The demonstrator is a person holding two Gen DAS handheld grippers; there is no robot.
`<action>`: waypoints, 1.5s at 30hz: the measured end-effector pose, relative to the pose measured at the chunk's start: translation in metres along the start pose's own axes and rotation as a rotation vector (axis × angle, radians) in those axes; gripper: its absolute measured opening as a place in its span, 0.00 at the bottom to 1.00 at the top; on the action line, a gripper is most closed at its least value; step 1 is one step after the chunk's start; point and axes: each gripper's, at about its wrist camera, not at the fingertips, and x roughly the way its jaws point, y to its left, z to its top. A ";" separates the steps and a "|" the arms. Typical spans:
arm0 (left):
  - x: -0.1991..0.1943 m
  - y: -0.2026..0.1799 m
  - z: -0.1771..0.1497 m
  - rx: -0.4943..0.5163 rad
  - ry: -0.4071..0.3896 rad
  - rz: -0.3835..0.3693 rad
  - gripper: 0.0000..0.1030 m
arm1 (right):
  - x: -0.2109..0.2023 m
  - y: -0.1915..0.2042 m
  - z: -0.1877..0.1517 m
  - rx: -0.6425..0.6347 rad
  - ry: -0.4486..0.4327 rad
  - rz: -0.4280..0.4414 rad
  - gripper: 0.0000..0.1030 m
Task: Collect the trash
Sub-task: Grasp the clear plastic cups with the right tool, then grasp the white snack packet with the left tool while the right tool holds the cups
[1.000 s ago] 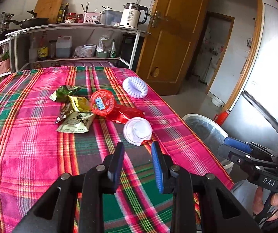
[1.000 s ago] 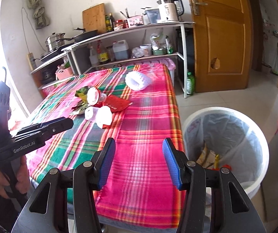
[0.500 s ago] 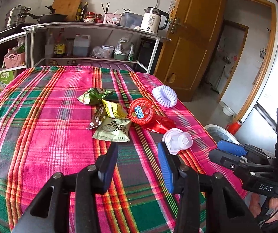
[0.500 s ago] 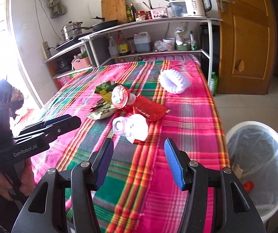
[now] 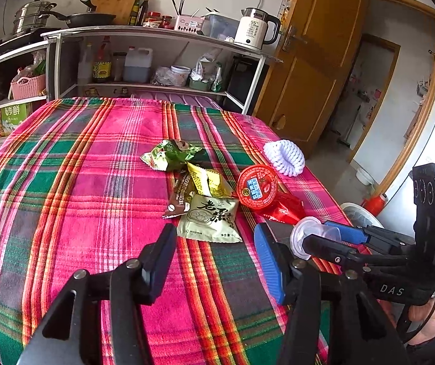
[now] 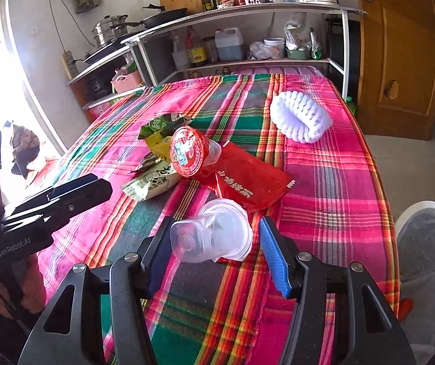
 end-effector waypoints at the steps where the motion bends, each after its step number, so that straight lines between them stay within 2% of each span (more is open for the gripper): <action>1: 0.004 0.000 0.001 0.007 0.012 0.002 0.55 | 0.002 0.000 0.000 0.003 0.006 0.001 0.55; 5: 0.020 -0.001 0.005 0.011 0.073 -0.016 0.56 | 0.009 -0.002 -0.001 0.012 0.034 0.001 0.55; 6: 0.023 -0.001 0.006 0.010 0.084 -0.012 0.56 | 0.009 -0.003 -0.001 0.015 0.035 0.001 0.53; 7: 0.026 -0.001 0.007 0.007 0.093 -0.006 0.56 | 0.008 -0.003 -0.001 0.019 0.034 0.004 0.46; 14: 0.038 -0.005 0.009 0.023 0.118 0.025 0.63 | -0.001 -0.005 -0.005 0.028 0.016 0.009 0.46; 16: 0.047 -0.007 0.010 0.035 0.150 0.031 0.64 | -0.004 -0.007 -0.007 0.036 0.010 0.016 0.46; 18: 0.054 -0.009 0.010 0.048 0.181 0.060 0.65 | -0.008 -0.009 -0.008 0.041 0.004 0.020 0.46; 25: 0.062 -0.024 0.009 0.132 0.202 0.141 0.65 | -0.020 -0.020 -0.016 0.071 -0.012 0.017 0.46; 26: 0.062 -0.026 0.008 0.144 0.204 0.157 0.63 | -0.022 -0.022 -0.017 0.075 -0.015 0.016 0.46; 27: 0.062 -0.027 0.008 0.153 0.203 0.171 0.58 | -0.024 -0.023 -0.018 0.079 -0.019 0.015 0.46; 31: 0.059 -0.027 0.007 0.160 0.198 0.173 0.52 | -0.032 -0.029 -0.020 0.090 -0.033 0.012 0.46; 33: 0.055 -0.029 0.007 0.170 0.185 0.168 0.43 | -0.036 -0.031 -0.022 0.096 -0.039 0.010 0.46; 40: 0.038 -0.033 -0.004 0.153 0.167 0.144 0.39 | -0.050 -0.034 -0.030 0.107 -0.056 0.005 0.46; 41: 0.034 -0.033 -0.005 0.145 0.160 0.137 0.36 | -0.052 -0.034 -0.031 0.108 -0.058 0.004 0.46; 42: 0.029 -0.033 -0.006 0.140 0.145 0.121 0.14 | -0.054 -0.033 -0.032 0.108 -0.061 0.003 0.46; 45: 0.020 -0.032 -0.011 0.126 0.139 0.101 0.14 | -0.061 -0.034 -0.035 0.111 -0.068 -0.001 0.46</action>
